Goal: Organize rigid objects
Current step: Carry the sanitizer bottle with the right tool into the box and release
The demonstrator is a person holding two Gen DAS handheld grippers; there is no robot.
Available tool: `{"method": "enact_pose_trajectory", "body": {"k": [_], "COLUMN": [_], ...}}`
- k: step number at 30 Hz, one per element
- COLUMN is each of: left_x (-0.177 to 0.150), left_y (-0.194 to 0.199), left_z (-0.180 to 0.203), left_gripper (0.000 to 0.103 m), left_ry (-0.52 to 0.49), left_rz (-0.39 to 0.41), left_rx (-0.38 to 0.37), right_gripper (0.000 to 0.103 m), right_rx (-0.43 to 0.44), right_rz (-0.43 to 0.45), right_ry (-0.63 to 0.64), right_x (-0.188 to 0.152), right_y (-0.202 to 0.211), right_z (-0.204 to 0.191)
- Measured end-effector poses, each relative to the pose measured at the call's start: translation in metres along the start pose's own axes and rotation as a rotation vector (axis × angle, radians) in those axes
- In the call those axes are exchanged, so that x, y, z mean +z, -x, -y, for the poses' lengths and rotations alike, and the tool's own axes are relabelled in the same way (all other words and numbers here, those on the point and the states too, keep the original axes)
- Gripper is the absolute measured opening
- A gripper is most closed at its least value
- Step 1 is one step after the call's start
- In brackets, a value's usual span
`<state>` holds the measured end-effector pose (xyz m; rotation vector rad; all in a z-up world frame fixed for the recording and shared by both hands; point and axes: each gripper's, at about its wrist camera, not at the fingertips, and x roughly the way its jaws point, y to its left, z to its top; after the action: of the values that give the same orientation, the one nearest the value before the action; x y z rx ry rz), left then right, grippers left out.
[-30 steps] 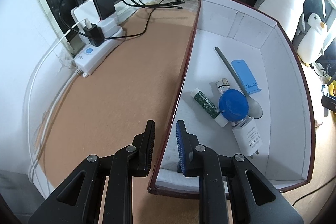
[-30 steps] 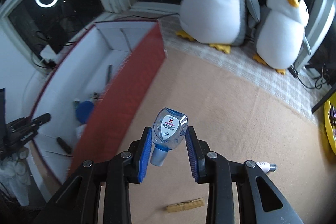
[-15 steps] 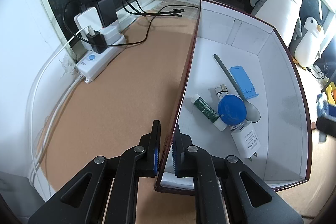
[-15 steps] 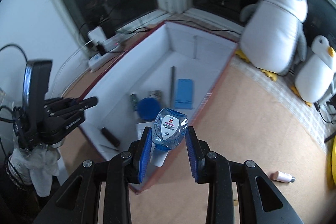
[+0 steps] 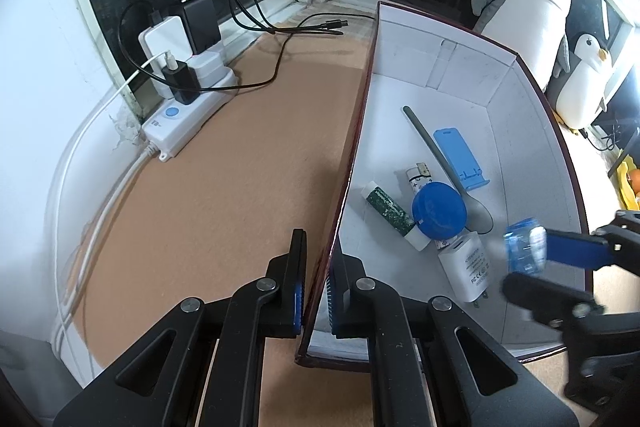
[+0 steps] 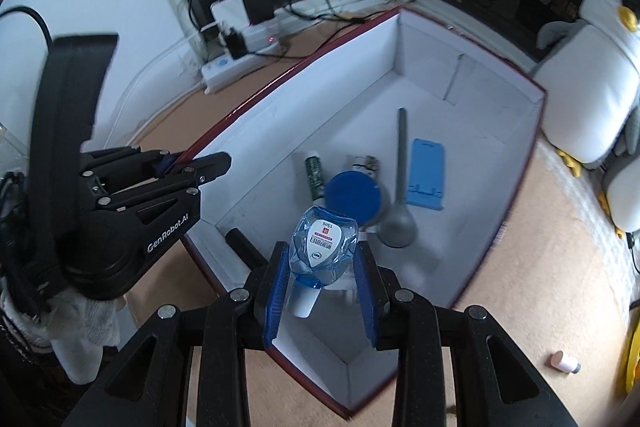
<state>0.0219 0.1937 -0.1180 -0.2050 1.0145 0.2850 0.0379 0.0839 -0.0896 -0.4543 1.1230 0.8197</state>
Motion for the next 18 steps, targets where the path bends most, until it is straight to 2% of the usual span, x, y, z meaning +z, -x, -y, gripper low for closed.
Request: {"method": "enact_pose_trajectory", "body": {"k": [18], "left_x": [0.001], "left_y": [0.0], "left_z": [0.0], "left_gripper": [0.007], "left_ry": [0.004], "left_rz": [0.0], "left_rx": [-0.008], "right_gripper": [0.029], "right_rx": [0.038], "right_rz": [-0.046], "right_ry": [0.004], "right_x": [0.011], "right_y": [-0.033], "right_z": [0.001]}}
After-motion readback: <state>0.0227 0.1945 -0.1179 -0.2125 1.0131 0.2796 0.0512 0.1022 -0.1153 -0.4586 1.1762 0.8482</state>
